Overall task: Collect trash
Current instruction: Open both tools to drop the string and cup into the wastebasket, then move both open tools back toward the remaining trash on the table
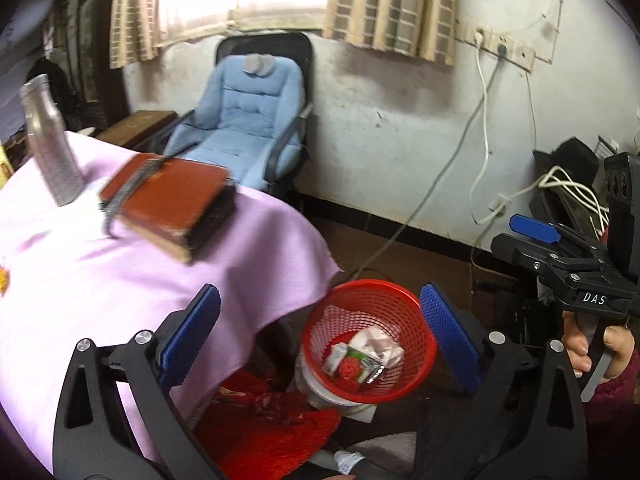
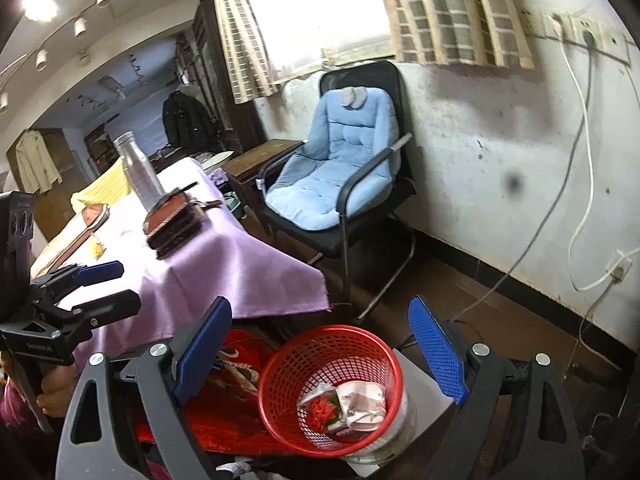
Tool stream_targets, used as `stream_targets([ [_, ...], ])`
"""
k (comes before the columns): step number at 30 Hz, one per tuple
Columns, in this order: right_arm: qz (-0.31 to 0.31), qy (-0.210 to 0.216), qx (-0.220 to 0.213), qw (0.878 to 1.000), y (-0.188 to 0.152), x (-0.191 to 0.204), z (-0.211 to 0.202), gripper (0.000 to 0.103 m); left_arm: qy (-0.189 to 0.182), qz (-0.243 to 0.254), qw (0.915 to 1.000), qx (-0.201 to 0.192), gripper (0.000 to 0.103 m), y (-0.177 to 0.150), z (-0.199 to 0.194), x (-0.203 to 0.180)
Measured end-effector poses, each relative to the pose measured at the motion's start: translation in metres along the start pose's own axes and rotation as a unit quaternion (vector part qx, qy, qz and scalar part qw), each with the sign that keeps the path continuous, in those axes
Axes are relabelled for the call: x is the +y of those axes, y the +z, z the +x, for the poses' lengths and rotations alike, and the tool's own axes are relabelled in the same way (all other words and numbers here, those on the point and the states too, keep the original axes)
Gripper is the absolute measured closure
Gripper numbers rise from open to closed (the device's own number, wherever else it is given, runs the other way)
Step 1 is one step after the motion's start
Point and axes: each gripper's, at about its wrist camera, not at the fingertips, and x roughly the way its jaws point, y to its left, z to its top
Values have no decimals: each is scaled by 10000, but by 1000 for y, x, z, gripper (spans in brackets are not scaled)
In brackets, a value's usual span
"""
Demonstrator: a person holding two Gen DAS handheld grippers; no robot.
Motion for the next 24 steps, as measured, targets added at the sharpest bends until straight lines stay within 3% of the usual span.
stream_targets([
  [10,-737,389,-126,9964,18,79,-12,11,502,-518,9956,-593,7,-22,-71,57],
  [24,-1806,1190,-29,9763,19,223,-3,6,1201,-1234,9772,-1243,7,-71,-164,142],
])
